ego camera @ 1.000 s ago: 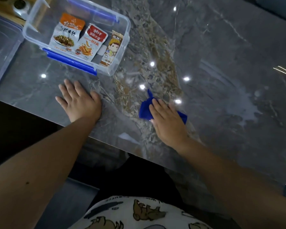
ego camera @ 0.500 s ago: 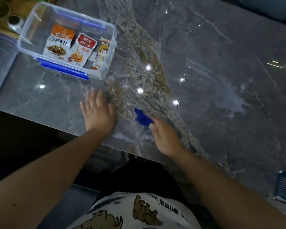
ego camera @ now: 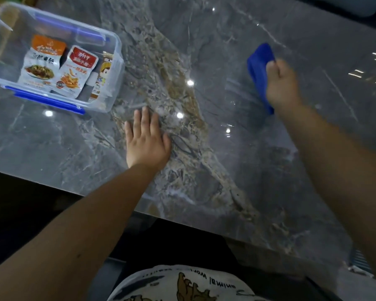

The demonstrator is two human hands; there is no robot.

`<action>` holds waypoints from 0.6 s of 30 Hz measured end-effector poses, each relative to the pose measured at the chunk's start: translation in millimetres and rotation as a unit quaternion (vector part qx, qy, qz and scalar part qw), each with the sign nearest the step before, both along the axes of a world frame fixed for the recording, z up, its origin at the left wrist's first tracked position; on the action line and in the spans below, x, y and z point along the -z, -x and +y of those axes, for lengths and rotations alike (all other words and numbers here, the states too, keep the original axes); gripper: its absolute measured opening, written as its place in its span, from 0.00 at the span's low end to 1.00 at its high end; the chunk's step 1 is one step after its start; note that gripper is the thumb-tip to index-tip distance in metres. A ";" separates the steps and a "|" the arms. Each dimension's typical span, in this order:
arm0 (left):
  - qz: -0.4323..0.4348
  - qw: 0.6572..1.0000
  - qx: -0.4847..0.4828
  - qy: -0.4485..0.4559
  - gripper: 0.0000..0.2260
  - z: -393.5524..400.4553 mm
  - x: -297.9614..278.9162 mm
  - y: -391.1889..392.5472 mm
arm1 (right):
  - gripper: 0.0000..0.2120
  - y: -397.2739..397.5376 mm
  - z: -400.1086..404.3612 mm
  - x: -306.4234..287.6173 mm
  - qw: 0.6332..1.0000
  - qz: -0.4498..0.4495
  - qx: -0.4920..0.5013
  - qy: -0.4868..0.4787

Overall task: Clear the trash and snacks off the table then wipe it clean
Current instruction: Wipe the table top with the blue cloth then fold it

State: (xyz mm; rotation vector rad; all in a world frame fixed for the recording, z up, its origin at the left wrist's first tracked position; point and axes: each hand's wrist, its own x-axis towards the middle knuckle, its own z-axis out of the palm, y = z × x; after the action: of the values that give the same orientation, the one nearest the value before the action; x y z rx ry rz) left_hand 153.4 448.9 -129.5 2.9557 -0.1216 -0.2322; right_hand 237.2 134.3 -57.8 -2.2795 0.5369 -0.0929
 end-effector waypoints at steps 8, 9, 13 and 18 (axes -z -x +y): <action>-0.029 1.000 -0.007 -0.004 0.28 -0.7 2.4 -1.1 | 0.22 -68.1 -15.5 45.1 0.922 0.080 -0.243 0.292; -0.030 1.000 -0.007 -0.002 0.28 -0.8 2.9 -1.3 | 0.23 -68.5 -16.2 51.4 0.911 0.081 -0.265 0.306; -0.029 1.000 -0.008 -0.008 0.28 -1.1 3.6 -1.1 | 0.25 -62.3 -18.4 58.4 0.895 0.086 -0.289 0.329; -0.026 1.000 -0.010 -0.012 0.28 -1.9 2.0 -1.3 | 0.25 -14.6 7.6 53.3 0.879 0.070 -0.347 0.320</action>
State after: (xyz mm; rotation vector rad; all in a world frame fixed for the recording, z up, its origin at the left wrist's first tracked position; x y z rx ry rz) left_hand 154.7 447.0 -131.5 2.9867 -0.0972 -0.1566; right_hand 251.9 141.9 -111.1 -3.0046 -0.3332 0.2981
